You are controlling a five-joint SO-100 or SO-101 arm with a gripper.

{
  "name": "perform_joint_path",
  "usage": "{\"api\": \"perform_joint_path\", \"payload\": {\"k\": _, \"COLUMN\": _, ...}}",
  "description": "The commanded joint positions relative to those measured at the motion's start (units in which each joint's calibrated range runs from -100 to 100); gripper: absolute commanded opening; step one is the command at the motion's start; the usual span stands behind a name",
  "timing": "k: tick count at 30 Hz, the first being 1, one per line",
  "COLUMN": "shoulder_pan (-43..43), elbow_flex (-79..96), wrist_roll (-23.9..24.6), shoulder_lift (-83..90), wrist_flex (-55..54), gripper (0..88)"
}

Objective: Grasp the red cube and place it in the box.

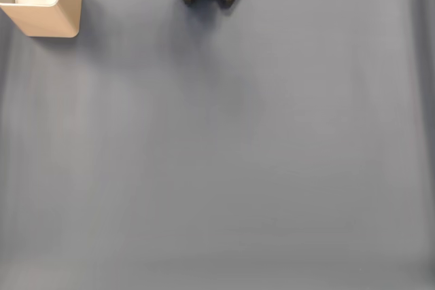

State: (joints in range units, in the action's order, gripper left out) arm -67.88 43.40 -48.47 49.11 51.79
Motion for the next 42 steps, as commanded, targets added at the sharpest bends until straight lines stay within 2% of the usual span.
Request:
{"api": "perform_joint_path", "payload": {"k": 1, "shoulder_pan": -0.4, "elbow_flex": -0.7, "wrist_roll": 0.3, "shoulder_lift": -0.2, "wrist_flex": -1.3, "gripper": 0.0}}
{"api": "perform_joint_path", "payload": {"k": 13, "shoulder_pan": -2.4, "elbow_flex": 5.4, "wrist_roll": -0.1, "shoulder_lift": 2.3, "wrist_flex": -5.5, "gripper": 0.0}}
{"api": "perform_joint_path", "payload": {"k": 36, "shoulder_pan": -4.9, "elbow_flex": 8.0, "wrist_roll": -0.4, "shoulder_lift": 5.7, "wrist_flex": -5.8, "gripper": 0.4}}
{"api": "perform_joint_path", "payload": {"k": 39, "shoulder_pan": -4.8, "elbow_flex": 8.0, "wrist_roll": -0.1, "shoulder_lift": 5.7, "wrist_flex": -5.8, "gripper": 3.1}}
{"api": "perform_joint_path", "payload": {"k": 42, "shoulder_pan": -4.7, "elbow_flex": 8.2, "wrist_roll": -0.4, "shoulder_lift": 5.8, "wrist_flex": -5.5, "gripper": 14.1}}
